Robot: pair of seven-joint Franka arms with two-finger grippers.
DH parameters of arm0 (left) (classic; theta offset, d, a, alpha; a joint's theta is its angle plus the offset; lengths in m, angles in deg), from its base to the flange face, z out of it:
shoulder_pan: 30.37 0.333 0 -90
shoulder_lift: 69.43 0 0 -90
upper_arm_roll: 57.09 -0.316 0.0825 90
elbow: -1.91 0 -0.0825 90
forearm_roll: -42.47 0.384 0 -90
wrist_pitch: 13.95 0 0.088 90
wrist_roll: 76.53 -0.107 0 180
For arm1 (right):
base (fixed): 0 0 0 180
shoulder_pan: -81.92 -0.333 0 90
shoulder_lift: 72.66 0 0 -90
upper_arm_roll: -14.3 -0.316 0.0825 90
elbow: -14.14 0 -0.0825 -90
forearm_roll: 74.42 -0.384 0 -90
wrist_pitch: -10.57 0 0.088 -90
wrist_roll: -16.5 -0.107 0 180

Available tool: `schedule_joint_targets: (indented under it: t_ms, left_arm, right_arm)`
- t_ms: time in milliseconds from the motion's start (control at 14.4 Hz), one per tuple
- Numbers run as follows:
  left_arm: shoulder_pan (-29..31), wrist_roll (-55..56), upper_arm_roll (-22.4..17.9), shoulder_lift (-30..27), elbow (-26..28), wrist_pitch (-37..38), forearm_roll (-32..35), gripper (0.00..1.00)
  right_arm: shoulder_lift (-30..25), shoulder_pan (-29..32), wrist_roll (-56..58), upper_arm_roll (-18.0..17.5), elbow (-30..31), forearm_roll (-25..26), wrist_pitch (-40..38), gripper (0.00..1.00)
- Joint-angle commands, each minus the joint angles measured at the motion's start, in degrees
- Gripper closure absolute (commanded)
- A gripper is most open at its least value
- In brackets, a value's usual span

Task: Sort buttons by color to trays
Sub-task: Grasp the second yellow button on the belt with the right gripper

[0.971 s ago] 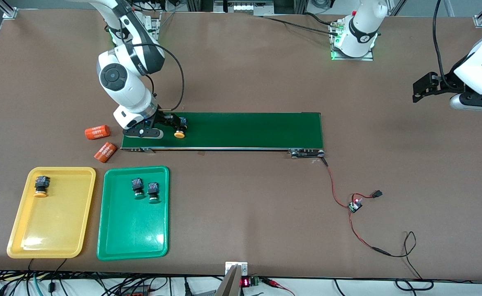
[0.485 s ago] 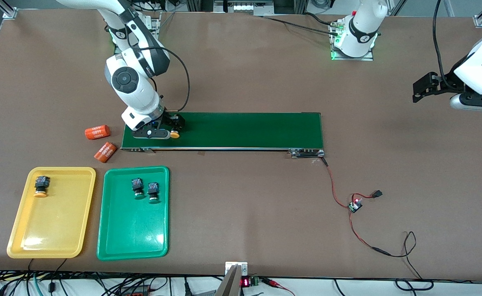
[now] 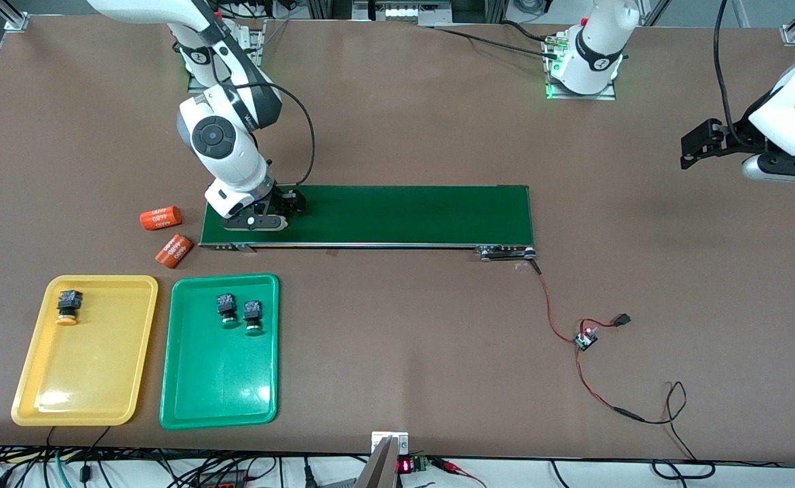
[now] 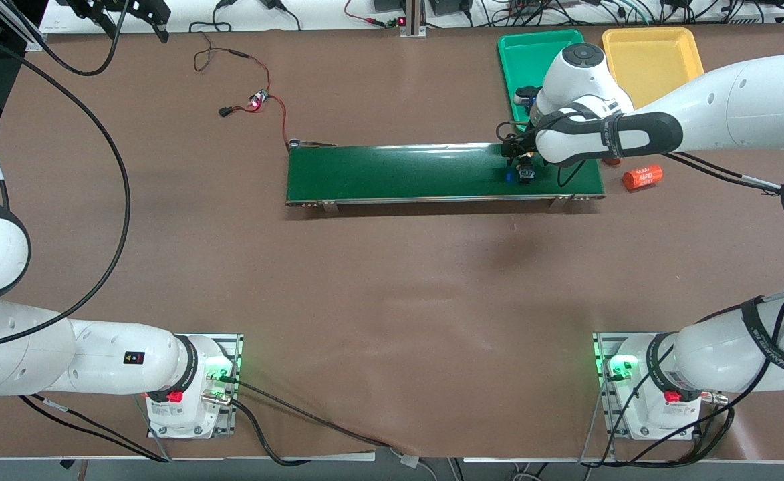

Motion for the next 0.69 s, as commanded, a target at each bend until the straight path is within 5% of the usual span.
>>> schedule_joint_targets:
  t_ms: [0, 139, 347, 624]
  left_arm:
    - [0.2, -1.2, -0.2, 0.4, -1.4, 1.3, -0.7, 0.0]
    - [0.2, -1.2, -0.2, 0.4, -1.4, 1.3, -0.7, 0.0]
    - [0.3, -1.2, -0.2, 0.4, -1.4, 1.4, -0.7, 0.0]
    - [0.4, -1.2, -0.2, 0.4, -1.4, 1.4, -0.7, 0.0]
  right_arm:
    - [0.4, 0.0, -0.5, 0.3, 0.1, 1.8, 1.0, 0.41]
    - [0.9, 0.1, -0.5, 0.4, 0.1, 3.0, 1.0, 0.62]
    - [1.2, 0.8, -0.3, 1.0, 0.0, 3.8, 0.9, 0.81]
    - [-0.3, 1.1, 0.7, 1.9, -2.6, 3.8, -1.4, 0.86]
